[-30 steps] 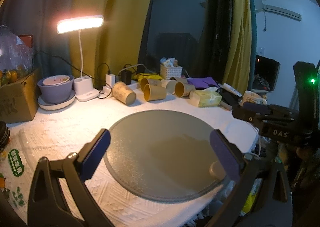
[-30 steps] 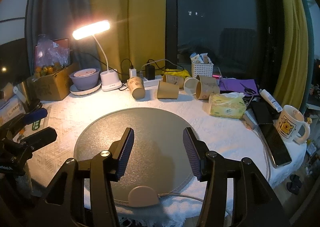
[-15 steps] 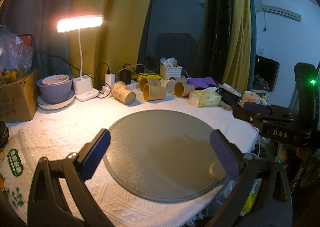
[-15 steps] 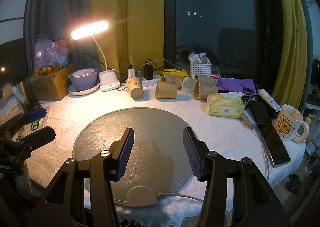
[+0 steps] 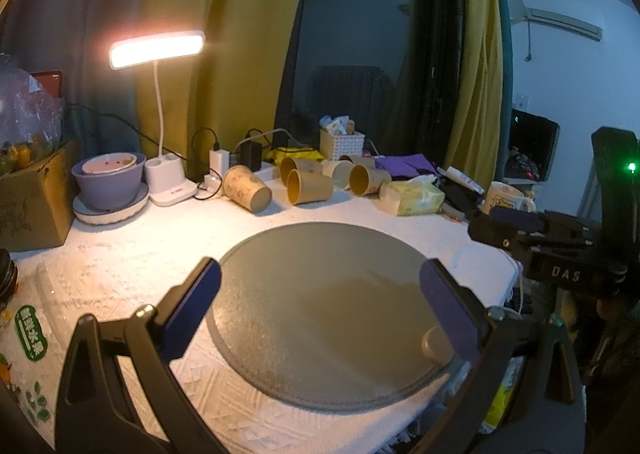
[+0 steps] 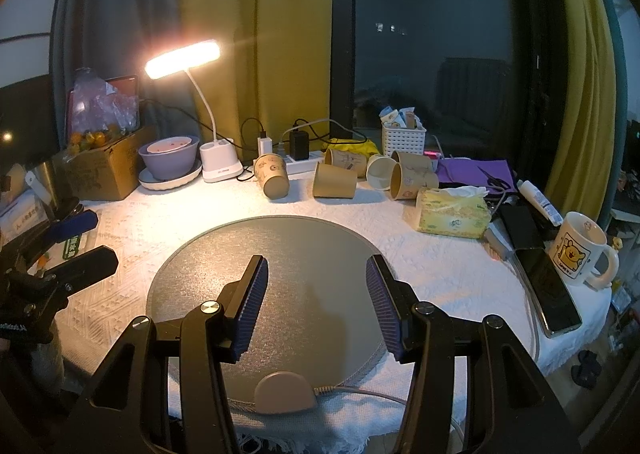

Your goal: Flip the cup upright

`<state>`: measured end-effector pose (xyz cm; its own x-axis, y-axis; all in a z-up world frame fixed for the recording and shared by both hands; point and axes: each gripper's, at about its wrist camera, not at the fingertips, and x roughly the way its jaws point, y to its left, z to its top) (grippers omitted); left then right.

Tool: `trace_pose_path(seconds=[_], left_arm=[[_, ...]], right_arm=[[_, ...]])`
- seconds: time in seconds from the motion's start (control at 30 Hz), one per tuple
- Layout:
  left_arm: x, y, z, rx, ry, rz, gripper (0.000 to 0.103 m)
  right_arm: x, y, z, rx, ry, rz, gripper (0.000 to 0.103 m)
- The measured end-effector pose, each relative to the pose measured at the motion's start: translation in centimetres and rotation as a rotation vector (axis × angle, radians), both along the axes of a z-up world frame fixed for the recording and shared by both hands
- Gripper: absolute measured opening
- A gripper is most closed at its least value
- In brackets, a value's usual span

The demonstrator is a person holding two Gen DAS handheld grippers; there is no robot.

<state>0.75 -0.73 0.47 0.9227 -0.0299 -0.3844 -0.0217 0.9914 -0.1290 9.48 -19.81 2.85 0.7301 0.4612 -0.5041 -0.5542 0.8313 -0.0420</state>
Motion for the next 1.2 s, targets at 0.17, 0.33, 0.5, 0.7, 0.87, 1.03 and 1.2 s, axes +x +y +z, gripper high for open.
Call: trace_pose_path(seconds=[0.17, 0.33, 0.5, 0.7, 0.87, 1.03, 1.2], left_arm=[[2.1, 0.1, 0.6, 0.071, 0.015, -0.051, 0.101], [6.4, 0.4, 1.0, 0.178, 0.065, -0.117, 0.1], [11.2, 0.3, 1.0, 0.249, 0.142, -0.2, 0.101], [16.7, 0.4, -0.2, 0.319, 0.235, -0.245, 0.101], [21.5, 0.8, -1.0, 0.347, 0.287, -0.269, 0.101], [25.8, 0.9, -1.8, 0.406, 0.317, -0.293, 0.101], [30.7, 1.7, -2.8, 0.428, 0.369, -0.309, 0.101]], right_arm=[[0.8, 0.3, -0.2, 0.003, 0.018, 0.005, 0.054], [3.4, 0.7, -0.8, -0.004, 0.041, -0.012, 0.054], [6.6, 0.3, -1.4, -0.004, 0.046, -0.033, 0.054], [11.1, 0.0, -2.3, -0.014, 0.069, -0.054, 0.054], [14.5, 0.2, -2.8, -0.02, 0.09, -0.049, 0.054], [17.7, 0.7, -3.7, -0.023, 0.118, -0.04, 0.054], [21.2, 1.1, -4.7, -0.026, 0.154, -0.036, 0.054]])
